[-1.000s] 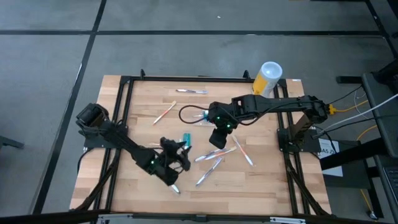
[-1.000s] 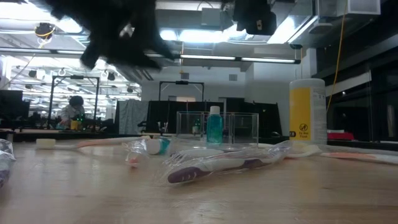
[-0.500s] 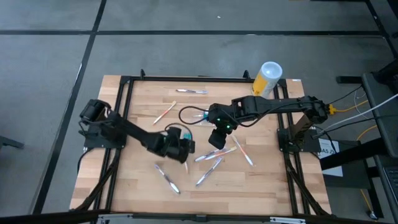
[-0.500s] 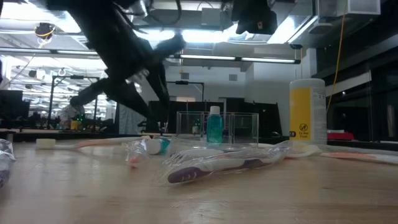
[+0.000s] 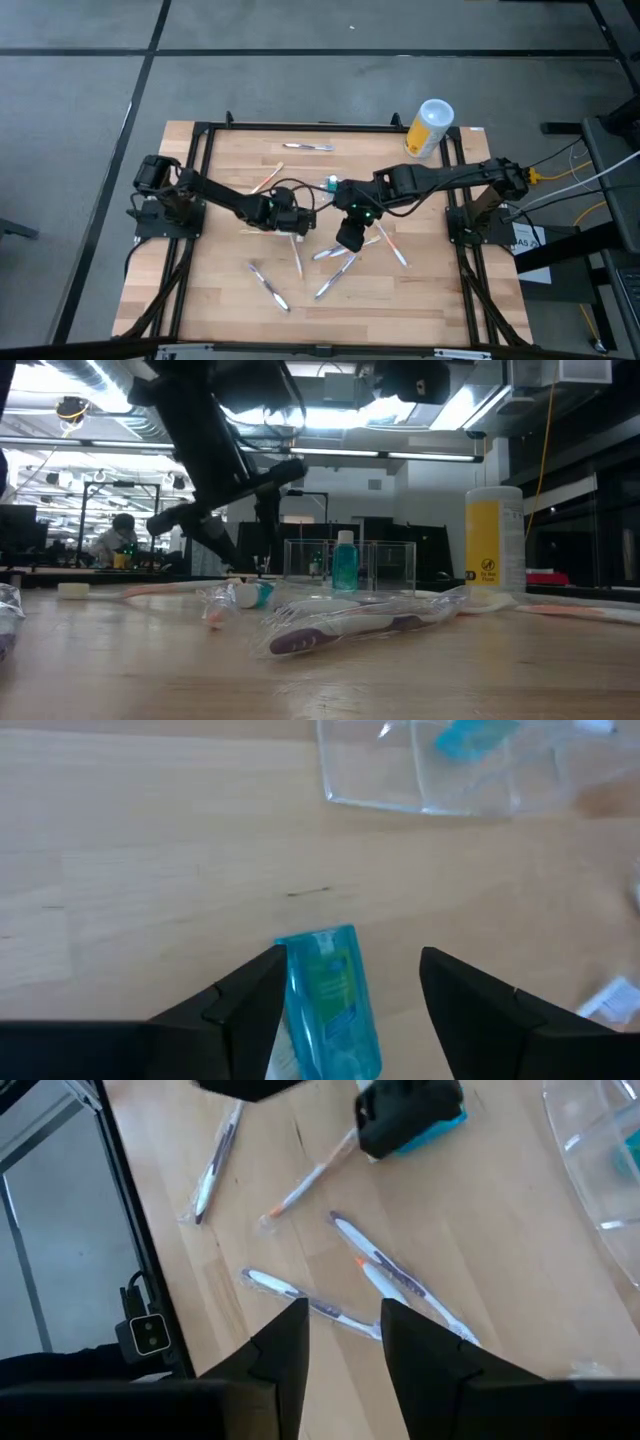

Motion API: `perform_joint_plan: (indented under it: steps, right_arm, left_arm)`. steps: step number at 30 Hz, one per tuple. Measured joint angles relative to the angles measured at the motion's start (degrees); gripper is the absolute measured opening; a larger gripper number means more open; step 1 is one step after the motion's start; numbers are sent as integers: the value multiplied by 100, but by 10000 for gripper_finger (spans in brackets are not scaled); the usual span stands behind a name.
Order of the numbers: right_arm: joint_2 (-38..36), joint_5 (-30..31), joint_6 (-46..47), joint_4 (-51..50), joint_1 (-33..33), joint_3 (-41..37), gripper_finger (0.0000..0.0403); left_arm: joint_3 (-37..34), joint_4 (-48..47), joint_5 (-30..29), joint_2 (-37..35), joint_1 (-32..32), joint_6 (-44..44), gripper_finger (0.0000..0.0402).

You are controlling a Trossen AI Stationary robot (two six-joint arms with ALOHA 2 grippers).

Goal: Pick & Place toothbrushing station
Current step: Put the blue mouthwash into the middle section of the transparent organizer

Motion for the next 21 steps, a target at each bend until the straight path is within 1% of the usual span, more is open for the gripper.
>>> perform_joint_plan:
  steps: [5,10,14,21]
  right_arm:
    - [0,3,37,-2,104,0,127]
    - [0,1,98,1,188,0,127]
    - [0,1,98,-1,217,0,127]
    - [0,-27,79,-1,215,0,127]
  left_arm:
    - [0,86,288,234,44,251,227]
    - [-2,150,313,434,44,205,228]
    - [7,395,271,613,47,197,232]
    - [26,464,173,774,67,-299,231]
